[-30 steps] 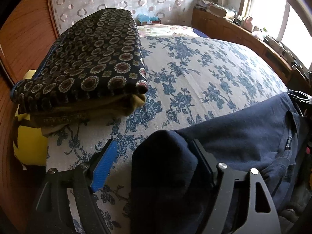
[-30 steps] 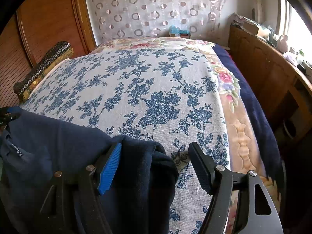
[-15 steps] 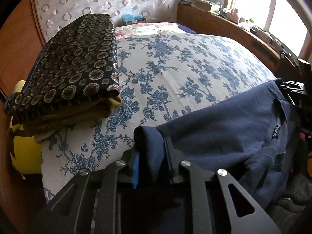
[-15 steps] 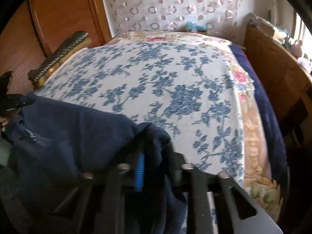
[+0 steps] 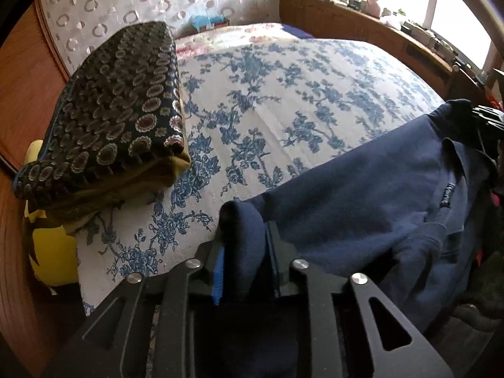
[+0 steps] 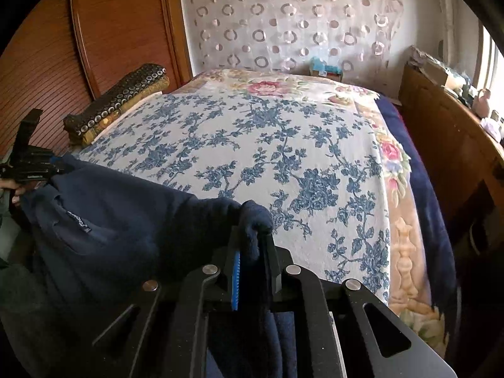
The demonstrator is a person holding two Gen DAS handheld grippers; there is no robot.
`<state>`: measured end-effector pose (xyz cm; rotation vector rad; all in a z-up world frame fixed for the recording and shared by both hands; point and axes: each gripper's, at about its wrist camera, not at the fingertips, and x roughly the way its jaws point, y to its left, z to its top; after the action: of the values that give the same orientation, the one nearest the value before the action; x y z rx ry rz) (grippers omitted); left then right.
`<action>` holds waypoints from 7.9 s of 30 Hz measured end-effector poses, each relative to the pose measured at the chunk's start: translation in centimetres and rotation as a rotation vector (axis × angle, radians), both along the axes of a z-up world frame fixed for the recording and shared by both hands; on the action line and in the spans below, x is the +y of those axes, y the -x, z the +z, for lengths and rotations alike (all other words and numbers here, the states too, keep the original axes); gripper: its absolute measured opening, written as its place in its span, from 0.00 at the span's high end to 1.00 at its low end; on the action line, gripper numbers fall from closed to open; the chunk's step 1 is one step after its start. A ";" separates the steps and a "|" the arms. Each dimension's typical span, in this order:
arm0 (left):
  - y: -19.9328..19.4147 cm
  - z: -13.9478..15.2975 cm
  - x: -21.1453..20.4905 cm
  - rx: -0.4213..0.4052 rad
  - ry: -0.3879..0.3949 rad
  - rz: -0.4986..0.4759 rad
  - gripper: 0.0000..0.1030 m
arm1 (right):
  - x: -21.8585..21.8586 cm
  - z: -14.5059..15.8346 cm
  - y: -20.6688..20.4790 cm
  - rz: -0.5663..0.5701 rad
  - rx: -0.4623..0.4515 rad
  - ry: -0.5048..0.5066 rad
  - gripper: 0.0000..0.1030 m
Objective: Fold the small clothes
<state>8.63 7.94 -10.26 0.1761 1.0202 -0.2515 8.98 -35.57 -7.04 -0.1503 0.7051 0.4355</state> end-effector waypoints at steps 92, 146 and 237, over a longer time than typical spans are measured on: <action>-21.9 10.4 -4.8 -0.427 0.055 0.055 0.89 | 6.3 8.2 -19.5 -0.232 -0.159 0.086 0.91; -8.3 0.0 -4.8 -0.206 0.116 0.183 0.26 | -0.9 2.3 -11.6 -0.320 0.055 0.012 0.48; 5.7 2.5 -0.2 -0.314 0.106 0.266 0.38 | -0.3 9.2 4.3 -0.237 -0.094 0.050 0.56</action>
<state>2.91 7.76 -7.81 -0.0179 0.7069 -0.0322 4.67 -35.89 2.13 -0.1317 0.6323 0.1834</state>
